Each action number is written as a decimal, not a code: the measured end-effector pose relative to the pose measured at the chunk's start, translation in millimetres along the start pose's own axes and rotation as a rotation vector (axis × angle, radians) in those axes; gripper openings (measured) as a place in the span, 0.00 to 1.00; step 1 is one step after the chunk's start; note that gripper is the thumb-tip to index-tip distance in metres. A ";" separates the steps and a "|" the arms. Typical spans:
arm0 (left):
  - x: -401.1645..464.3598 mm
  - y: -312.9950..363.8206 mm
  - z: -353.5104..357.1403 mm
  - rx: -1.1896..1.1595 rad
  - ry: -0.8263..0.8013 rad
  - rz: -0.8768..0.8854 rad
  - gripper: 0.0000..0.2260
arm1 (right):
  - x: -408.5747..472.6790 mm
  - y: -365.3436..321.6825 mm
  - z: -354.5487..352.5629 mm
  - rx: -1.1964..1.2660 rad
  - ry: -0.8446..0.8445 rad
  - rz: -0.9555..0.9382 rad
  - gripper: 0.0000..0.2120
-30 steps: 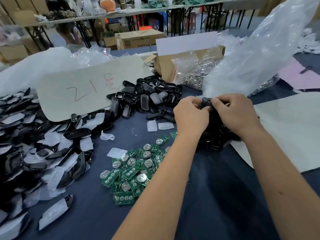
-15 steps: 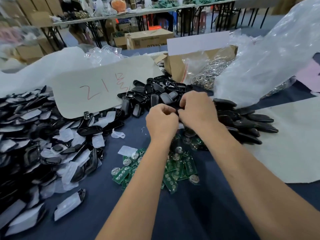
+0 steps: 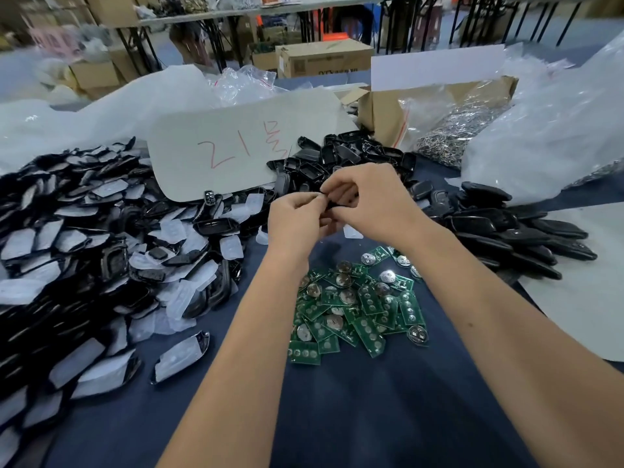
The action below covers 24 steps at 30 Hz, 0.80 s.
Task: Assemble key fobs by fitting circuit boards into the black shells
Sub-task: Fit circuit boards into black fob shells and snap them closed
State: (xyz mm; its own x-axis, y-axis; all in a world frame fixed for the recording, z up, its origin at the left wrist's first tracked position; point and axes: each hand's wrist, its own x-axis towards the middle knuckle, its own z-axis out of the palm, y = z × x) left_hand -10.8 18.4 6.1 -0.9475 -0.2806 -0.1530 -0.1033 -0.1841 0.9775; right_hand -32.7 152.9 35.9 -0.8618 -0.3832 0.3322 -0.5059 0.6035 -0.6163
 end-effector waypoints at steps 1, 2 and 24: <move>-0.6 -0.2 -5.8 0.035 0.025 0.007 0.05 | -2.2 -1.4 -0.6 0.025 -0.014 0.009 0.15; -1.0 -1.3 -12.5 0.086 0.055 0.011 0.07 | -3.8 -2.1 -2.2 0.009 -0.039 0.014 0.16; -13.9 -24.8 -47.0 0.104 0.172 0.149 0.07 | -18.6 4.7 39.5 0.493 0.187 0.191 0.07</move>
State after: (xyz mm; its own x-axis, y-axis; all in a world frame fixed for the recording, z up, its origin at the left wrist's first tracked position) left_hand 19.1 -17.4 -22.9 -0.8899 -0.4556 -0.0199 -0.0052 -0.0336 0.9994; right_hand -17.6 135.3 -1.4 -0.9509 -0.1420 0.2751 -0.3023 0.2342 -0.9240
